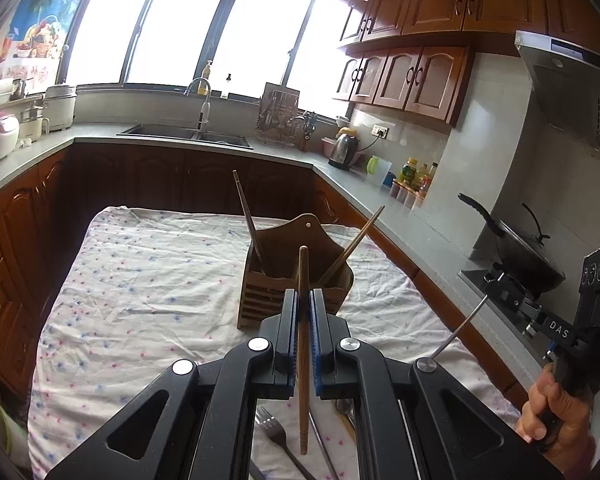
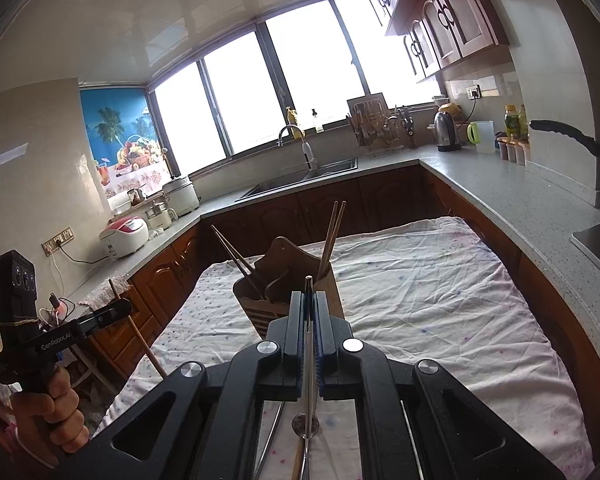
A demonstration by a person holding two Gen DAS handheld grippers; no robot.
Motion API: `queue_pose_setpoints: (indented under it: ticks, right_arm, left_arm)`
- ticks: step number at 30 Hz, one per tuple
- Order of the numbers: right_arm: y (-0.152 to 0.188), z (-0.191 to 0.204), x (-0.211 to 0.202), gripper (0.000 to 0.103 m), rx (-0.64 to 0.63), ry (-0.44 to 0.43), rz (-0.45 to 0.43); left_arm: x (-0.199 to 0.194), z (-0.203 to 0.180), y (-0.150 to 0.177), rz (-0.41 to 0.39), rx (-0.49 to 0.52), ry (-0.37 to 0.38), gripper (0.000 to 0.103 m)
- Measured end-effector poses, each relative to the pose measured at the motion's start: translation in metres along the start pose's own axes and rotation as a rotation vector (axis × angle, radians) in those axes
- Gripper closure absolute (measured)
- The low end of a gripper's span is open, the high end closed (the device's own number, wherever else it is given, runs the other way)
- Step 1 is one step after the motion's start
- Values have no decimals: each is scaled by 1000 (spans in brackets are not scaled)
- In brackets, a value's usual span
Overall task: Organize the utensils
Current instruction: 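Lift both held chopsticks up and carry them over the wooden holder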
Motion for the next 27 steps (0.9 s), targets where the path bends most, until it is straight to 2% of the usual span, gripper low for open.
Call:
queue_pose_setpoints:
  ticks: [10,27]
  right_arm:
    - [-20,8,12,99,-16,-15,-27]
    - [-93,23,48,99,-50,-44,-154]
  left_arm:
    - [7,8,-13,-44,-11,-5,99]
    - [27,27,-62,-199,-23,-30,99]
Point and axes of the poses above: each gripper's, at about its wrist camera, not at the fingertips, and x roughly the way its jaws point, z to its left, y to its underside, the point moved 5 cm from there along x, roughly the way its jaws point, and after that the axes turned 4 degrees about -y, right-handed, at the moved point
